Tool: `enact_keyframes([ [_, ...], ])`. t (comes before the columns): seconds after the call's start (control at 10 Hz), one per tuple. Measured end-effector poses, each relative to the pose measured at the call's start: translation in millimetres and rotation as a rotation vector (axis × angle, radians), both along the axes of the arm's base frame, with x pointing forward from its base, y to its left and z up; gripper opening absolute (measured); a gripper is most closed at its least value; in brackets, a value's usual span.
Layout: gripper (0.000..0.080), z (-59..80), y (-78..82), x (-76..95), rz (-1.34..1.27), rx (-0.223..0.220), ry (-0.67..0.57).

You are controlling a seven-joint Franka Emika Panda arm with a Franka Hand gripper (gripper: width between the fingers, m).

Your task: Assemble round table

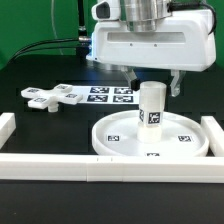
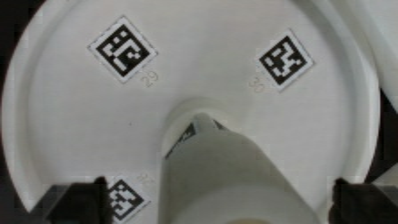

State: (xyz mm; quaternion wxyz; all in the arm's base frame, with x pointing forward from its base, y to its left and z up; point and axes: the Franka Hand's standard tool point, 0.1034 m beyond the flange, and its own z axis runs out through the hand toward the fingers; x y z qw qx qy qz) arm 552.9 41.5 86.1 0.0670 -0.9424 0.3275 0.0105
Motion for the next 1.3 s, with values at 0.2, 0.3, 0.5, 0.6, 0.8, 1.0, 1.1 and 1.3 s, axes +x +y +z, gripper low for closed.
enact_keyframes([
  [0.2, 0.0641, 0.1, 0.4, 0.0, 0.142, -0.003, -0.019],
  [0.3, 0.0648, -0.2, 0.3, -0.2, 0.209, -0.005, -0.028],
  [0.5, 0.0649, -0.3, 0.0, -0.2, 0.354, -0.012, -0.045],
  [0.6, 0.0649, 0.5, -0.4, 1.1, 0.504, -0.03, -0.061],
  [0.8, 0.0649, 3.5, -1.9, 6.1, 0.735, -0.036, -0.095],
  [1.0, 0.0649, 6.4, -0.2, 10.9, 0.944, -0.047, -0.118],
  [1.1, 0.0649, 5.4, -1.2, 9.9, 0.997, -0.048, -0.123],
  [1.3, 0.0649, 5.0, -2.3, 9.8, 1.14, -0.051, -0.139],
])
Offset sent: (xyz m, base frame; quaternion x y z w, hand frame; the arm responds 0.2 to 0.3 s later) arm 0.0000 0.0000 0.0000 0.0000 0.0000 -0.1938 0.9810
